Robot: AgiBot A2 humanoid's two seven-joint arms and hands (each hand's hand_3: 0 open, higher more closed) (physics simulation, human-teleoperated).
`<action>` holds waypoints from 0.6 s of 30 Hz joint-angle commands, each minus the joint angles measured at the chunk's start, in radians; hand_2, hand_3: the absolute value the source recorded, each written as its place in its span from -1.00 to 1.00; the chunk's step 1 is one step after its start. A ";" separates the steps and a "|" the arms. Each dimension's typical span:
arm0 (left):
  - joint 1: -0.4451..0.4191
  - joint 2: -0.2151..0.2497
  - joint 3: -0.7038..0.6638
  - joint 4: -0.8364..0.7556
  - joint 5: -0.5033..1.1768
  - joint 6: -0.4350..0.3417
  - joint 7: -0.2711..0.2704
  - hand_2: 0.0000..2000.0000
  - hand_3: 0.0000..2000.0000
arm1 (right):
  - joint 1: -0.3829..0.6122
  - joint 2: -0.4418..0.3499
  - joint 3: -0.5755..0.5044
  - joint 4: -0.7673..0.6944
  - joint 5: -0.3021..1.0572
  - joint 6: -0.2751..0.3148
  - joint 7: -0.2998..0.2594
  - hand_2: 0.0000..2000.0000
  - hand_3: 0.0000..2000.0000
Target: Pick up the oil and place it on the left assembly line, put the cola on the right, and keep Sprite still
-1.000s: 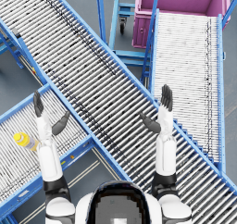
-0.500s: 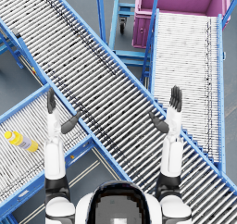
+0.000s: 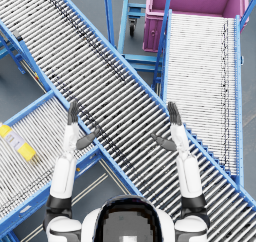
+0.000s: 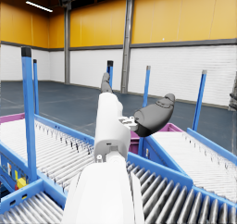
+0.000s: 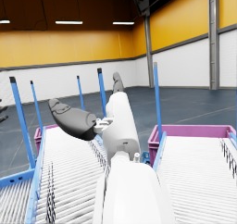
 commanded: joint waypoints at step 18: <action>-0.031 -0.023 0.055 -0.004 -0.072 0.019 0.019 -1.00 -1.00 | -0.042 0.067 0.054 0.004 -0.063 0.019 -0.019 -1.00 -1.00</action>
